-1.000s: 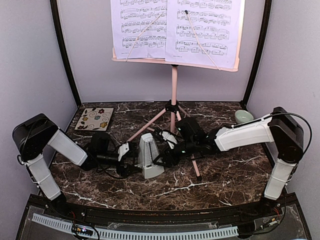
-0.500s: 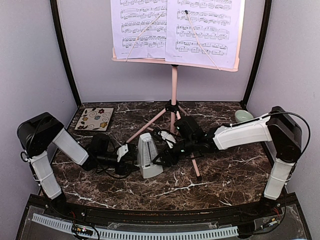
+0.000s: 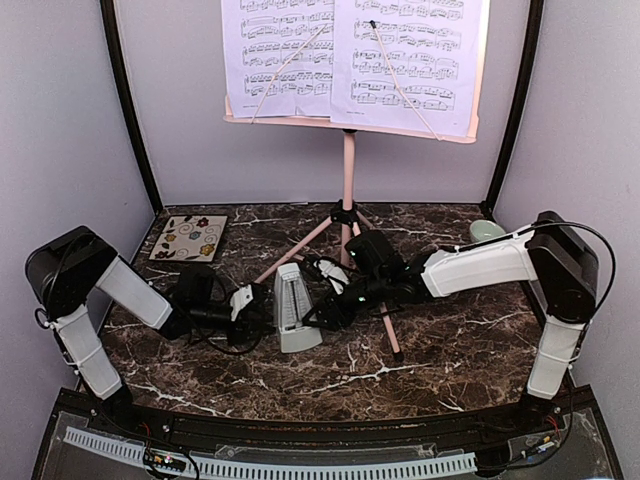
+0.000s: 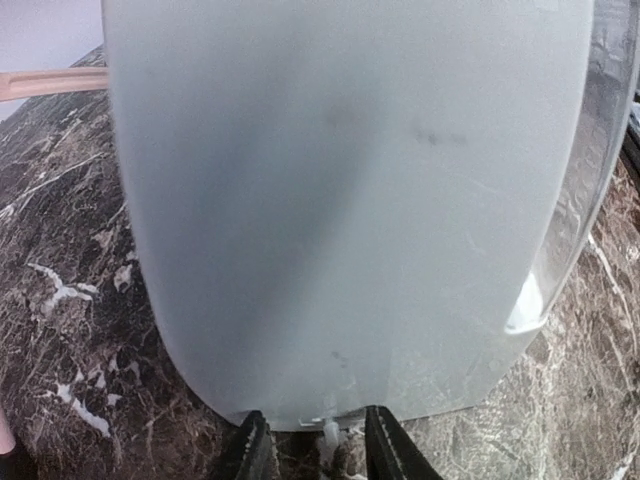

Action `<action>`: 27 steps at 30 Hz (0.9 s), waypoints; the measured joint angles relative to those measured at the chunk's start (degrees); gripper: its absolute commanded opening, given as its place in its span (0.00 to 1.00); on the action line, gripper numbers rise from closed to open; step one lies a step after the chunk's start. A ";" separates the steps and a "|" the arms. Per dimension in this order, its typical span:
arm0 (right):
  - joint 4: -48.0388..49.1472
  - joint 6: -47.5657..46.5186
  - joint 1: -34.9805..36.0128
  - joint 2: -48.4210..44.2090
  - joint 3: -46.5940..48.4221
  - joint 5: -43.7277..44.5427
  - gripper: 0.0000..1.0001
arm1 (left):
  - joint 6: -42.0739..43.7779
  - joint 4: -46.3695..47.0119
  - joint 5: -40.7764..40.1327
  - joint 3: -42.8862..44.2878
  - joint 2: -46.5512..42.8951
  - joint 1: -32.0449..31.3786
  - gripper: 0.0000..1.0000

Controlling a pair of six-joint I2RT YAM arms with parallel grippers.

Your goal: Set up the instrument practice props

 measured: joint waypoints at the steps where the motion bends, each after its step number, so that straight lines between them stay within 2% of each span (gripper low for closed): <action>1: 0.11 0.11 0.00 0.02 0.00 0.00 0.54 | -0.13 -0.09 -0.11 -0.02 -0.66 0.02 0.57; 3: 0.55 0.28 0.00 0.17 0.00 0.02 0.55 | -0.83 -0.59 -0.66 -0.04 -2.05 0.11 0.70; 7: 1.57 0.96 0.13 0.24 0.00 0.39 0.58 | -3.93 -1.62 -3.10 -1.14 -7.13 0.17 0.82; 10: 2.49 1.79 0.44 0.24 -0.02 1.27 0.62 | -7.52 -3.28 -6.21 -2.27 -14.27 0.17 0.90; 14: 3.98 2.95 0.85 0.24 -0.04 2.34 0.64 | -11.93 -7.58 -10.32 -1.66 -22.32 0.17 0.91; 17: 5.49 3.52 1.05 0.24 -0.52 2.78 0.65 | -14.16 -10.97 -11.34 -1.51 -24.81 0.17 0.93; 20: 6.82 4.07 1.14 0.24 -1.27 3.02 0.65 | -16.85 -10.62 -10.43 -4.72 -26.29 0.00 0.95; 23: 7.32 4.39 1.20 0.24 -1.42 3.21 0.65 | -18.78 -7.63 -9.33 -10.21 -25.42 -1.25 0.95; 27: 7.41 4.76 1.31 0.24 -1.42 3.32 0.65 | -20.20 -3.17 -7.98 -11.52 -18.78 -2.32 0.96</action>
